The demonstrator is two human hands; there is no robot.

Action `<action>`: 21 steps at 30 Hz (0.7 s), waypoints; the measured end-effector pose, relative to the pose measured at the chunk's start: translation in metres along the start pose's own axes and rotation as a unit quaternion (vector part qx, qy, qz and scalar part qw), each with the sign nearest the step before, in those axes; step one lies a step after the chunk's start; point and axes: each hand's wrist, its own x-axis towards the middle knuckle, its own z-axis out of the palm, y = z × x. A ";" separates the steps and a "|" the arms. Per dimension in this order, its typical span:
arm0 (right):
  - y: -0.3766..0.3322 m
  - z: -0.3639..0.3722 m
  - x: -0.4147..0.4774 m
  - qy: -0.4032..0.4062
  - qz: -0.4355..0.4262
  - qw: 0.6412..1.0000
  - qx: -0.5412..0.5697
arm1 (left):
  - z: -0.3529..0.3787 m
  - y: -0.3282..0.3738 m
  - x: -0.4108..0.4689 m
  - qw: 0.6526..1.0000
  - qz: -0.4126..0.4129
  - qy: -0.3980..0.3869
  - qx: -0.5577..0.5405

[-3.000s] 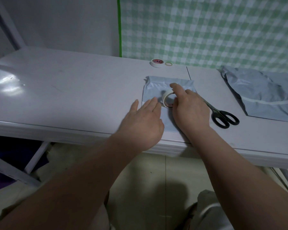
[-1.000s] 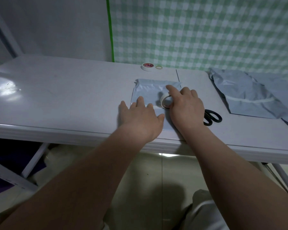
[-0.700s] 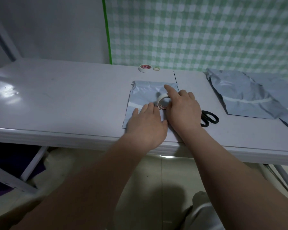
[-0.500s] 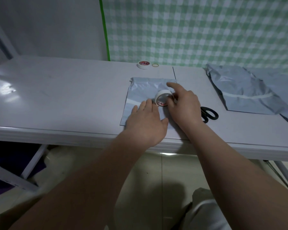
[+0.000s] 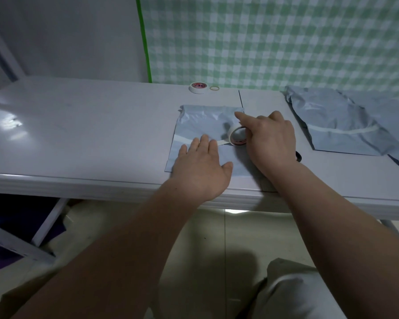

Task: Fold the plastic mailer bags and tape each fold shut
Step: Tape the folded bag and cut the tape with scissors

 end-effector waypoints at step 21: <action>-0.017 -0.002 -0.006 0.004 0.005 0.996 -0.090 | -0.009 0.010 0.002 0.999 -0.022 -0.036 0.009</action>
